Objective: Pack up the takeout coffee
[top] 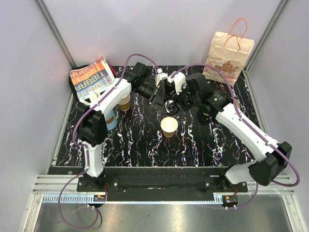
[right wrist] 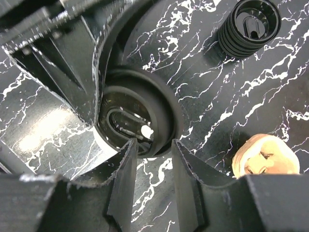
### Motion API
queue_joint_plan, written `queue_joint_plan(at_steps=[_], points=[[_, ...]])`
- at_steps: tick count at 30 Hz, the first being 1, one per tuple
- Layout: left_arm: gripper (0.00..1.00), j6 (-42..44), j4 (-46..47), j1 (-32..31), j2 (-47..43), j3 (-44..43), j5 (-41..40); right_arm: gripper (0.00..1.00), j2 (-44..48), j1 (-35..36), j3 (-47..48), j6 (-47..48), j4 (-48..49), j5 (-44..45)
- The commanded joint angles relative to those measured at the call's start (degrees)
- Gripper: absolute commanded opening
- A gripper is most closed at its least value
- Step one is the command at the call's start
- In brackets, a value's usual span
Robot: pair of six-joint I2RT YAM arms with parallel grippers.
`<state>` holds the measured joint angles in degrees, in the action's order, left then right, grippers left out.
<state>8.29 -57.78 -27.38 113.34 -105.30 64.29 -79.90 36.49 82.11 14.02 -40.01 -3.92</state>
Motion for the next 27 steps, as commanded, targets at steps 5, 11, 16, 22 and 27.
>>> queue_joint_plan(at_steps=[5,11,16,22,27], points=[[0.03,-3.11,3.99,1.54,-1.02,0.97,4.00,0.39,0.89,0.69,-0.45,-0.05,3.71,3.66],[0.03,-3.20,4.25,1.54,-1.63,1.76,4.09,0.36,-0.87,1.13,0.33,0.04,4.59,5.15],[0.03,-3.28,4.69,1.62,-2.24,2.37,4.18,0.35,-1.93,1.74,0.95,0.04,4.94,5.77],[0.03,-3.46,4.87,1.54,-2.16,2.29,4.44,0.30,-2.98,2.80,1.13,0.39,4.94,7.00],[0.04,-3.46,4.87,1.54,-2.33,2.46,4.70,0.20,-3.07,3.06,0.25,0.74,5.20,8.05]])
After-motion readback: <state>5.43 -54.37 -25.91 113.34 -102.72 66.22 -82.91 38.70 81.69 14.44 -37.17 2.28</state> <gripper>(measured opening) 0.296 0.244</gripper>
